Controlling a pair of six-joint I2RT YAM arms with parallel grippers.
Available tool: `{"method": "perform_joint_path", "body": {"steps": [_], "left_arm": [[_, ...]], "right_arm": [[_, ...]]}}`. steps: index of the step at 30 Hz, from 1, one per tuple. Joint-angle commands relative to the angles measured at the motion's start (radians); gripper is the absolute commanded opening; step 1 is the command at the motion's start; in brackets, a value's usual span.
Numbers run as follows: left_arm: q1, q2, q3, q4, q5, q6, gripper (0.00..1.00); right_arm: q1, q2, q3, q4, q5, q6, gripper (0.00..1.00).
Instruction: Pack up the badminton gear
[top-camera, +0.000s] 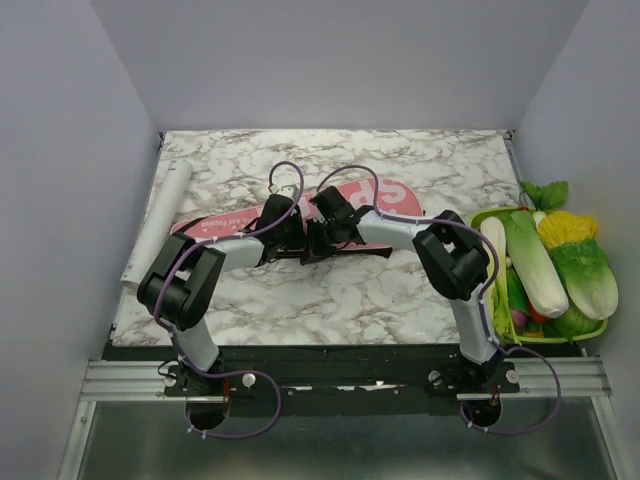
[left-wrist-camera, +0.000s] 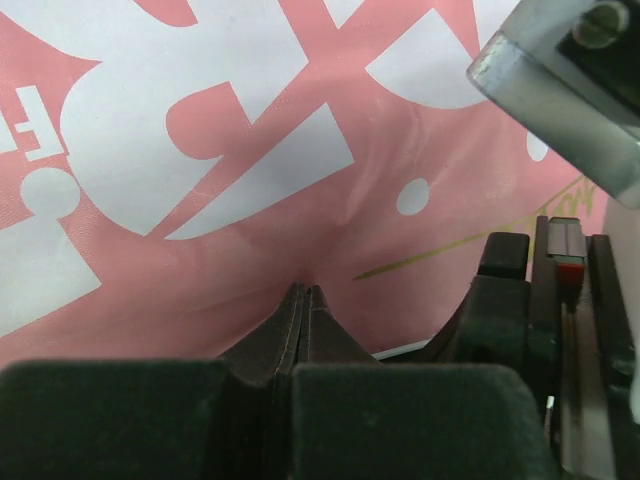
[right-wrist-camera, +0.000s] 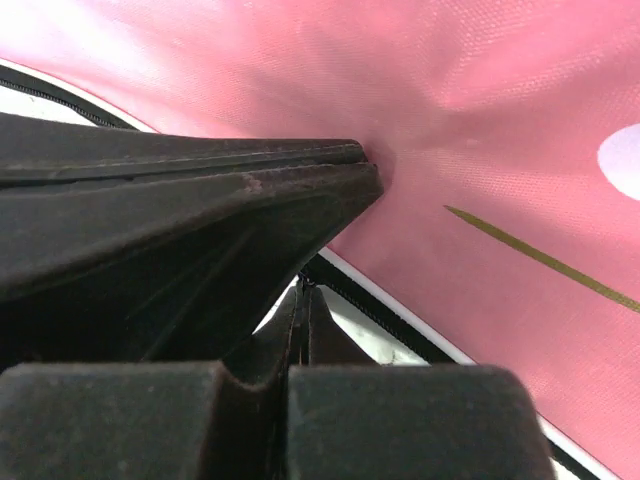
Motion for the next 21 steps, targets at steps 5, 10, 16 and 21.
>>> {"method": "perform_joint_path", "body": {"steps": [5, 10, 16, 21], "left_arm": [[-0.046, -0.123, -0.017, -0.083, 0.005, 0.007, 0.04], [-0.052, -0.256, -0.008, -0.195, -0.027, 0.007, 0.15], [-0.061, -0.354, 0.046, -0.385, -0.061, 0.033, 0.24], [-0.060, -0.402, 0.061, -0.485, -0.245, 0.050, 0.29]], "right_arm": [[-0.045, -0.044, -0.118, 0.110, 0.003, 0.146, 0.01], [-0.145, -0.153, -0.264, 0.164, 0.010, 0.146, 0.01], [-0.318, -0.212, -0.313, 0.162, -0.081, 0.051, 0.01], [-0.452, -0.250, -0.315, 0.074, -0.093, -0.082, 0.01]]}}
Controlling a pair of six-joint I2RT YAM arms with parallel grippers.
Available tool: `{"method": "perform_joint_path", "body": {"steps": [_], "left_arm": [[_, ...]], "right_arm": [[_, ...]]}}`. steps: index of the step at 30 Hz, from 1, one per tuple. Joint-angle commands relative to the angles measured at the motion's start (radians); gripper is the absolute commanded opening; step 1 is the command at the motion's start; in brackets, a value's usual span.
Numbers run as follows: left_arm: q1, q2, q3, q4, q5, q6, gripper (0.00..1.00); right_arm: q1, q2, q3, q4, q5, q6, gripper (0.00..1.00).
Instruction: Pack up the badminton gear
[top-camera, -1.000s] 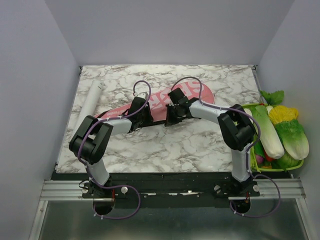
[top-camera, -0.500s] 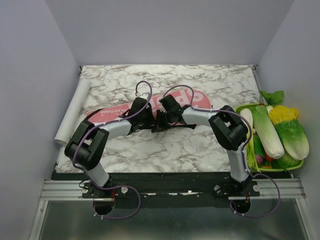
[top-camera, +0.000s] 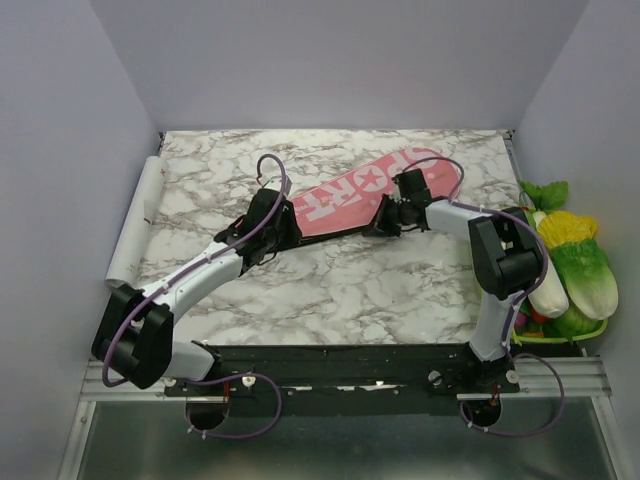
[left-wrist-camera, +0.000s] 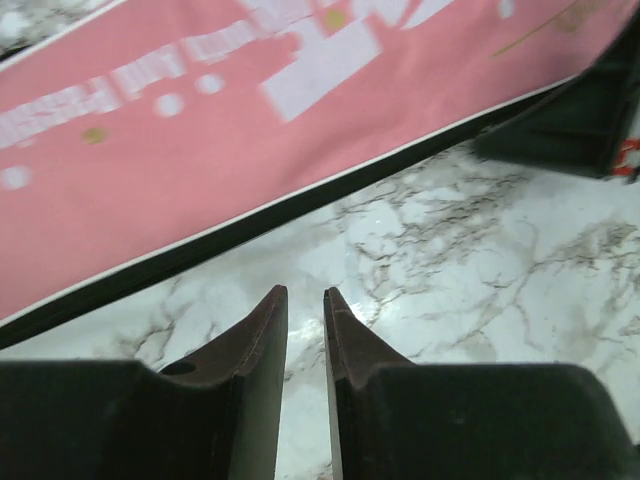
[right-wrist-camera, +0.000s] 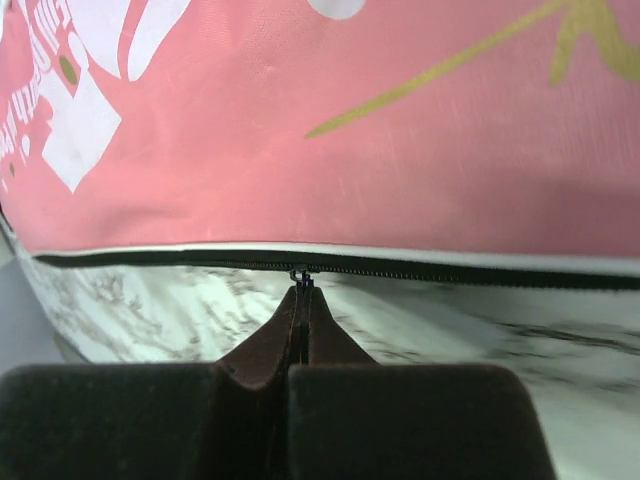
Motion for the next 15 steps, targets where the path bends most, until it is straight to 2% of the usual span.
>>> {"method": "perform_joint_path", "body": {"steps": [1, 3, 7, 11, 15], "left_arm": [[0.000, -0.036, 0.040, -0.197, -0.191, 0.026, 0.30], [0.023, -0.031, 0.054, -0.231, -0.238, 0.037, 0.38], [0.090, -0.002, 0.057, -0.285, -0.263, 0.059, 0.43], [0.148, 0.033, 0.057, -0.316, -0.274, 0.068, 0.53], [0.193, 0.061, 0.055, -0.310, -0.268, 0.099, 0.58]], "right_arm": [[-0.083, -0.062, -0.023, -0.081, -0.019, -0.140, 0.01], [-0.109, -0.073, -0.030, -0.107, -0.004, -0.175, 0.01], [-0.120, -0.081, -0.035, -0.144, 0.059, -0.220, 0.01], [-0.132, -0.088, -0.052, -0.147, 0.062, -0.234, 0.01], [-0.143, -0.105, -0.061, -0.147, 0.050, -0.249, 0.01]]}}
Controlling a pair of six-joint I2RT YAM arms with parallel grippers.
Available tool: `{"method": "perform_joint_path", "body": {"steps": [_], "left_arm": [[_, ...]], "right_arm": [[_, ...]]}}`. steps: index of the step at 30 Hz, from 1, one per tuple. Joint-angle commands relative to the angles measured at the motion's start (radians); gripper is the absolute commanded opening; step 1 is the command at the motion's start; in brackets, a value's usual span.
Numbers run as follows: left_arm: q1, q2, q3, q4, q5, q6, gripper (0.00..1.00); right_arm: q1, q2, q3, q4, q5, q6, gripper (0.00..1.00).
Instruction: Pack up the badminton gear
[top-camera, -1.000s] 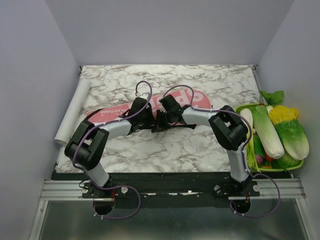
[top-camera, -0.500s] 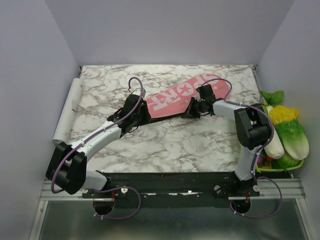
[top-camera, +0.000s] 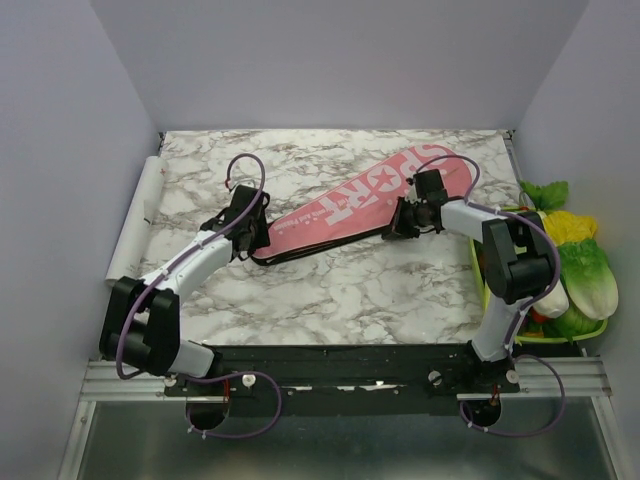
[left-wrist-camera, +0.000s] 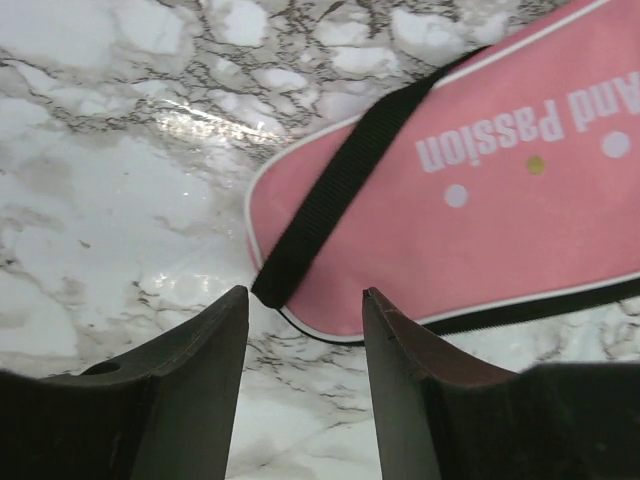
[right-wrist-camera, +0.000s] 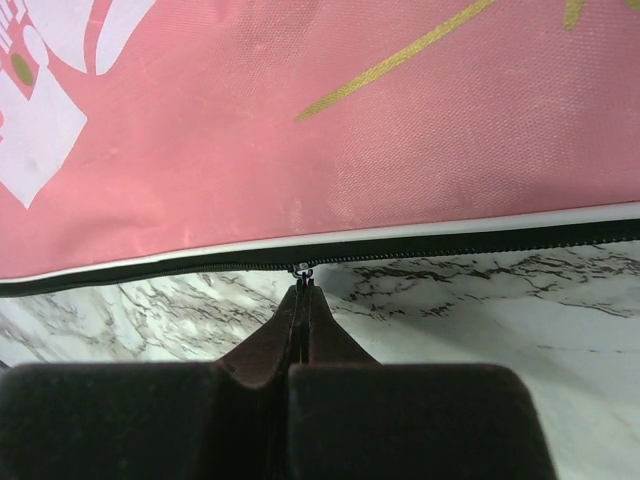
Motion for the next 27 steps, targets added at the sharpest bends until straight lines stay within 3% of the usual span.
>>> {"method": "perform_joint_path", "body": {"steps": [1, 12, 15, 16, 18, 19, 20, 21, 23, 27], "left_arm": [[0.045, 0.046, 0.020, -0.044, -0.034, 0.044, 0.58], [0.074, 0.155, -0.043, 0.077, 0.072, 0.033, 0.60], [0.070, 0.175, -0.079, 0.134, 0.081, 0.013, 0.57], [0.068, 0.187, -0.083, 0.149, 0.081, 0.009, 0.54], [0.063, 0.201, -0.089, 0.150, 0.079, 0.001, 0.40], [0.054, 0.208, -0.094, 0.156, 0.081, -0.013, 0.31], [0.048, 0.209, -0.102, 0.160, 0.084, -0.019, 0.15], [0.041, 0.207, -0.126, 0.171, 0.087, -0.023, 0.10], [0.007, 0.193, -0.141, 0.186, 0.057, -0.036, 0.01], [-0.025, 0.150, -0.178, 0.200, 0.070, -0.056, 0.00]], "right_arm": [[-0.015, -0.044, -0.022, -0.047, -0.001, -0.046, 0.01], [-0.020, -0.042, -0.027, -0.042, -0.061, -0.068, 0.01], [-0.020, -0.031, -0.026, -0.041, -0.084, -0.075, 0.01], [-0.018, -0.030, -0.031, -0.041, -0.087, -0.076, 0.01], [-0.018, -0.031, -0.037, -0.036, -0.095, -0.076, 0.01], [-0.018, -0.033, -0.042, -0.033, -0.098, -0.076, 0.01], [-0.014, -0.037, -0.049, -0.030, -0.104, -0.074, 0.01], [-0.014, -0.037, -0.053, -0.027, -0.107, -0.074, 0.01], [0.007, -0.041, -0.059, -0.031, -0.099, -0.077, 0.01], [0.070, -0.048, -0.072, -0.030, -0.072, -0.060, 0.01]]}}
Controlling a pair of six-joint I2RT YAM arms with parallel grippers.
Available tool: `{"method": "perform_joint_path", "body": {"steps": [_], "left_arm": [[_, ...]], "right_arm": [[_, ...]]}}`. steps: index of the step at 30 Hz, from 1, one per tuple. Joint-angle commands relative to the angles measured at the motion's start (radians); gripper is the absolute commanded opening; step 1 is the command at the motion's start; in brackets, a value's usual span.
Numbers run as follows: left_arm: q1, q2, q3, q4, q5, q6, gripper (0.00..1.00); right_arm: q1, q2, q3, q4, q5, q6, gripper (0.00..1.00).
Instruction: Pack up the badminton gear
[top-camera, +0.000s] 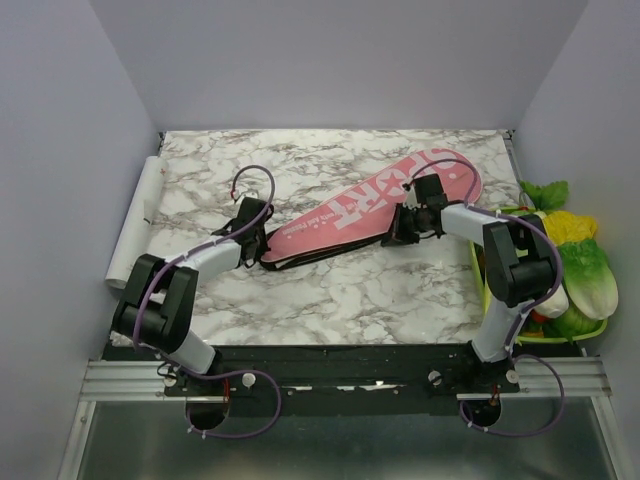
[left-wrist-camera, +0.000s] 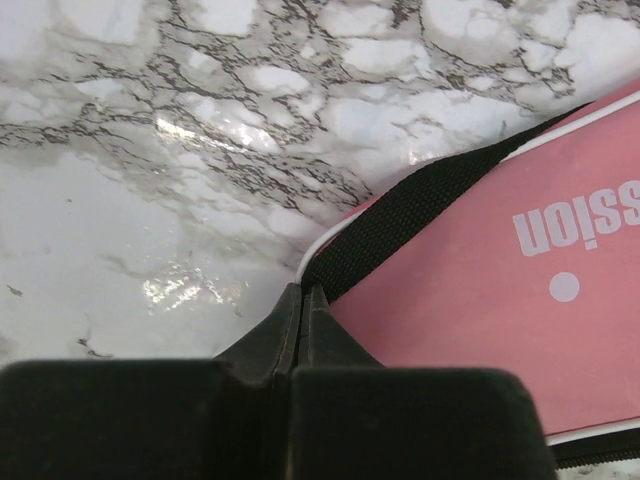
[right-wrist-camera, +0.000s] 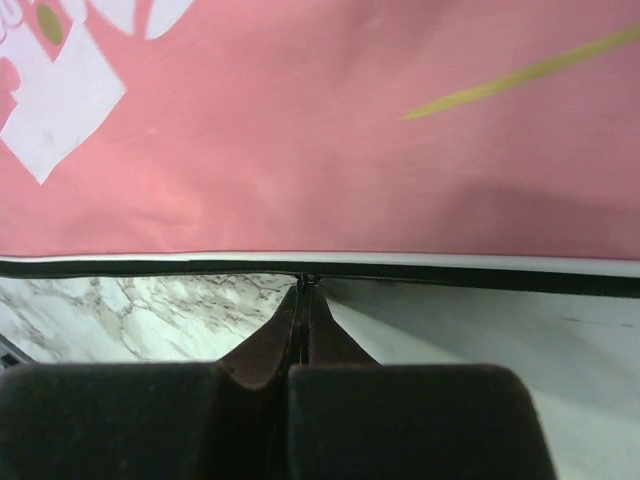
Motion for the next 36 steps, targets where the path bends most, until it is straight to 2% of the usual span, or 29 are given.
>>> {"method": "perform_joint_path", "body": {"steps": [1, 9, 10, 16, 20, 26, 30, 36], "left_arm": [[-0.055, -0.018, -0.087, -0.032, 0.088, -0.054, 0.00], [-0.098, -0.112, -0.164, 0.015, 0.132, -0.106, 0.00], [-0.115, -0.151, -0.173, 0.014, 0.135, -0.118, 0.00], [-0.170, -0.258, -0.192, 0.000, 0.152, -0.146, 0.00], [-0.225, -0.340, -0.222, -0.021, 0.137, -0.171, 0.00], [-0.328, -0.462, -0.299, 0.006, 0.139, -0.258, 0.00], [-0.406, -0.483, -0.307, -0.015, 0.106, -0.281, 0.00], [-0.469, -0.552, -0.293, -0.063, 0.051, -0.289, 0.00]], "right_arm": [[0.087, -0.023, -0.027, -0.011, -0.021, 0.008, 0.01], [0.346, 0.005, 0.016, 0.015, 0.011, 0.135, 0.01], [0.443, 0.055, 0.057, 0.044, 0.005, 0.191, 0.01], [0.610, 0.179, 0.179, 0.120, -0.070, 0.299, 0.01], [0.651, 0.236, 0.182, 0.173, -0.105, 0.341, 0.01], [0.678, 0.233, 0.128, 0.219, -0.166, 0.302, 0.01], [0.679, 0.164, 0.018, 0.227, -0.130, 0.285, 0.01], [0.679, 0.048, -0.077, 0.138, -0.061, 0.200, 0.01]]}}
